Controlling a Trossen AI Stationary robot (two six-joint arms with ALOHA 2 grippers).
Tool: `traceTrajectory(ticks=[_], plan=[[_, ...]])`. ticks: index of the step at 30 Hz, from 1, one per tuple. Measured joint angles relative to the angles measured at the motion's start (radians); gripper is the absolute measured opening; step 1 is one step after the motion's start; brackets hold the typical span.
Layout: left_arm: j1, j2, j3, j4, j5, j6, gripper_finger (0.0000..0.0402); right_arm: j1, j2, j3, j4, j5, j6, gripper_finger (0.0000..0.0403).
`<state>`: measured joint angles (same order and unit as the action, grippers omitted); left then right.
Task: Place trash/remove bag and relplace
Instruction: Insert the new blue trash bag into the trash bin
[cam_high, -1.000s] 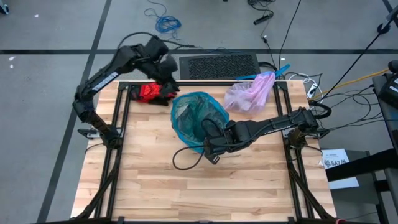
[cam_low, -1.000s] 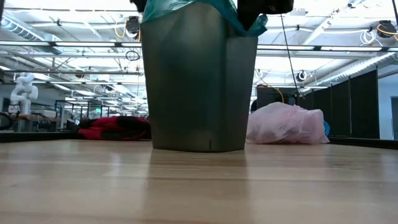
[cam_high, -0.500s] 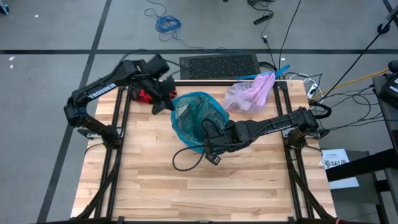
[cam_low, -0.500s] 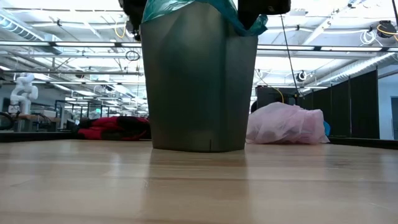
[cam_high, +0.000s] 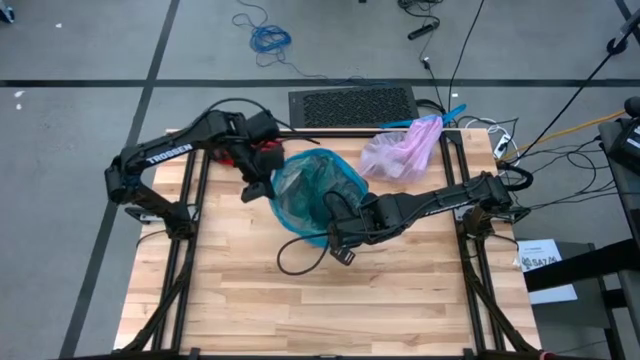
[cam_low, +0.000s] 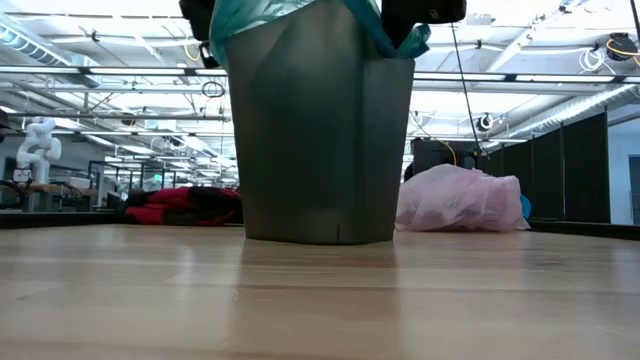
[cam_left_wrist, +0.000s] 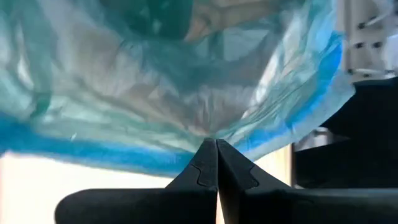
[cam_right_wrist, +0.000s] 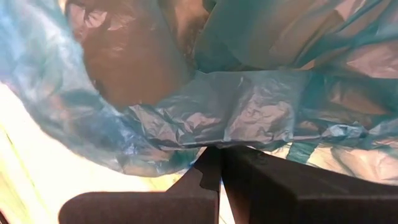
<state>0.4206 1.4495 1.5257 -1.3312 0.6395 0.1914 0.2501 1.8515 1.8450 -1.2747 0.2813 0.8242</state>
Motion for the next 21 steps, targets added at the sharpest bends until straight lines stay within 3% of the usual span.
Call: traceTrajectory(ticks=[3,10,16,21], plan=[[-0.002,-0.012,0.000,-0.009,-0.056,0.006,0.0000,0.000,0.000,0.000,0.000,0.000,0.000,0.0000],[-0.003,-0.013,-0.008,0.010,-0.064,0.007,0.0000,0.000,0.000,0.000,0.000,0.000,0.000,0.0000],[-0.003,-0.013,-0.111,0.028,-0.060,-0.002,0.0000,0.000,0.000,0.000,0.000,0.002,0.003,0.0000],[-0.015,-0.039,-0.214,0.135,-0.038,-0.054,0.0000,0.000,0.000,0.000,-0.001,0.028,0.032,0.0000]])
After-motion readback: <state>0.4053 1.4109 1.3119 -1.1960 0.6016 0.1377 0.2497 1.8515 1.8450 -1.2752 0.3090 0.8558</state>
